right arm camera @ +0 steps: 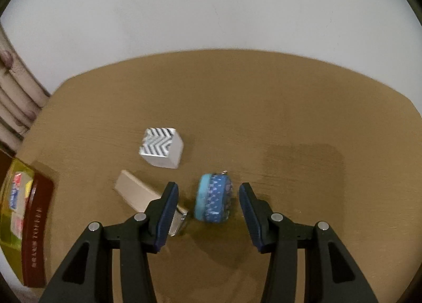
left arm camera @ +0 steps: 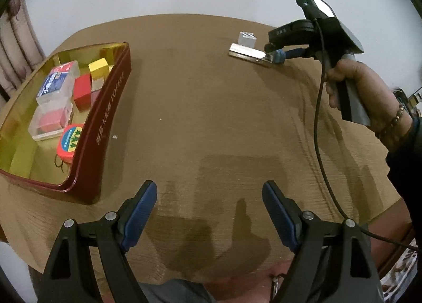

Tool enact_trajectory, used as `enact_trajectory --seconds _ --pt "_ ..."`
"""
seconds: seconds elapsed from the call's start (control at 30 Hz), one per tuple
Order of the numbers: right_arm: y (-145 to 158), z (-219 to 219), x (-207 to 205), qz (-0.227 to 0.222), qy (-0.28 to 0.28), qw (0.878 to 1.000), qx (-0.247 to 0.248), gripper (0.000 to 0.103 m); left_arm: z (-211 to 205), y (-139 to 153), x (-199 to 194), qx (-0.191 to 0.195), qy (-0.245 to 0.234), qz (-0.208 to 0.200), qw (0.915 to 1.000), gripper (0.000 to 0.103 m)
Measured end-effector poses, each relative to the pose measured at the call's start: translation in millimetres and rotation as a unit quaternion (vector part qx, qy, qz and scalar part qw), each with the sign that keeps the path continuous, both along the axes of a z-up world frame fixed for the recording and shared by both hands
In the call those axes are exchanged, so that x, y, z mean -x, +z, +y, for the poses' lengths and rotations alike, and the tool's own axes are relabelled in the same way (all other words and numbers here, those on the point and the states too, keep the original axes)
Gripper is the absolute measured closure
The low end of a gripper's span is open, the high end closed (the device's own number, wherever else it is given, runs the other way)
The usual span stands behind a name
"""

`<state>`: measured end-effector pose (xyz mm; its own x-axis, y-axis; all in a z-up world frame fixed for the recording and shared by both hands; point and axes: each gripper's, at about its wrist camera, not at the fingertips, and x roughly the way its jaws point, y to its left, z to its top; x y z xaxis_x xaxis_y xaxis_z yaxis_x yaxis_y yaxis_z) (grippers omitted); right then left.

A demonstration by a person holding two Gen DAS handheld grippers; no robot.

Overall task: Organize rigid objects
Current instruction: 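Grasp the blue patterned case with the right gripper and lift it, then lower the blue case into the gold tin and open the right gripper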

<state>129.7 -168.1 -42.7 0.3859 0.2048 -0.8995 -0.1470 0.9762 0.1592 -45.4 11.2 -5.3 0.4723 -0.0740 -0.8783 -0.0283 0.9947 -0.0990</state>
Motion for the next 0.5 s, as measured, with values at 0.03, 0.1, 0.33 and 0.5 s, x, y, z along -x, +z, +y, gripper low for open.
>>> enact_trajectory --seconds 0.03,0.1,0.33,0.5 --pt "-5 1 -3 0.012 0.002 1.0 -0.001 0.07 1 -1 0 0.001 0.001 0.001 1.0 0.024" --pt "-8 3 -5 0.012 0.001 1.0 0.008 0.082 2 -1 -1 0.002 0.003 0.003 1.0 0.024" --pt "-2 -19 1 0.0 0.004 1.0 -0.009 0.082 7 9 8 0.002 0.01 -0.008 0.9999 0.024" --pt "43 -27 26 -0.028 0.026 0.998 -0.05 0.082 17 19 30 -0.004 0.025 -0.024 0.9994 0.024"
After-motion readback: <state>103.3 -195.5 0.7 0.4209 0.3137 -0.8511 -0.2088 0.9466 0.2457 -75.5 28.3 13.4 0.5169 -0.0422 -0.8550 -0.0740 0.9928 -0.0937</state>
